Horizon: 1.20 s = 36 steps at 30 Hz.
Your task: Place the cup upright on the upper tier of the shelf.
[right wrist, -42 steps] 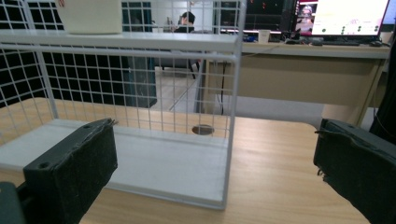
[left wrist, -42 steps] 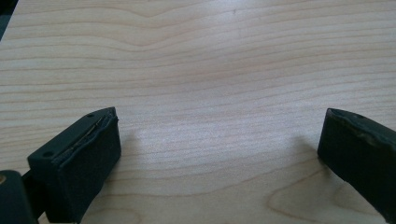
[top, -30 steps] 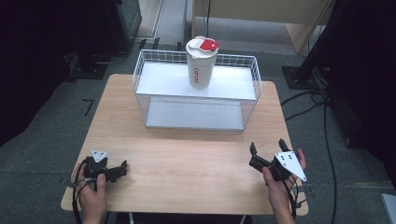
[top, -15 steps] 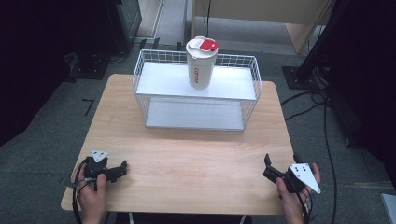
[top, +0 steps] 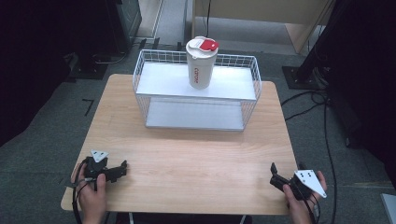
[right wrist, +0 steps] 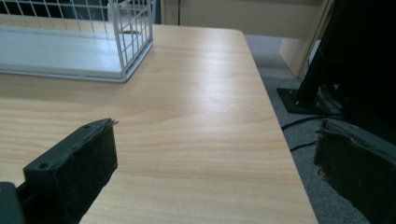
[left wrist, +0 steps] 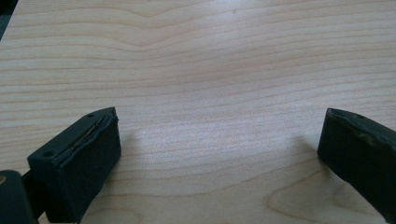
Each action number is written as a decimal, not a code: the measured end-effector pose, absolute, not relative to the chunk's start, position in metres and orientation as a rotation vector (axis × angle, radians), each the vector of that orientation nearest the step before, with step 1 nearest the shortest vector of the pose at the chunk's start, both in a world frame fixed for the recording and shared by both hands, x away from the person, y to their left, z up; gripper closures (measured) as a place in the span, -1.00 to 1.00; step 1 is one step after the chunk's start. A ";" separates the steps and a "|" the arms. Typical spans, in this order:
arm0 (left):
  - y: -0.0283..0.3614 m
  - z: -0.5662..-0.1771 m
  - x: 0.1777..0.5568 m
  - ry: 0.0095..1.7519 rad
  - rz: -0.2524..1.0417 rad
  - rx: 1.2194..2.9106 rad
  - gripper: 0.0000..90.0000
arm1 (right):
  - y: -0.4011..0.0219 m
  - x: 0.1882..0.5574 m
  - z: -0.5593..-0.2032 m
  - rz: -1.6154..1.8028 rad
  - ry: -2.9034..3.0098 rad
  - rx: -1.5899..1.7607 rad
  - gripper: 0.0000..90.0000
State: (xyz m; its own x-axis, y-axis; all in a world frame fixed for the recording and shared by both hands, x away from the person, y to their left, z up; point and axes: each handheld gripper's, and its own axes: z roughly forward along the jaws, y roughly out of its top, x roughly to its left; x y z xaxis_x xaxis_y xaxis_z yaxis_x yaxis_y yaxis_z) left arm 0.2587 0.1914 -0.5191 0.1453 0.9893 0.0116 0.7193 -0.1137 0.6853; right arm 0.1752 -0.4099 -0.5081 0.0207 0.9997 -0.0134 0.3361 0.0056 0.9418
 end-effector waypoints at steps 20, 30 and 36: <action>0.191 -0.519 0.259 1.629 0.658 1.893 -1.00 | -0.423 0.185 -0.522 0.821 1.667 1.647 -1.00; 0.191 -0.519 0.259 1.629 0.659 1.894 -1.00 | -0.422 0.195 -0.526 0.745 1.787 1.701 -1.00; 0.191 -0.519 0.259 1.629 0.659 1.893 -1.00 | -0.425 0.197 -0.527 0.773 1.803 1.740 -1.00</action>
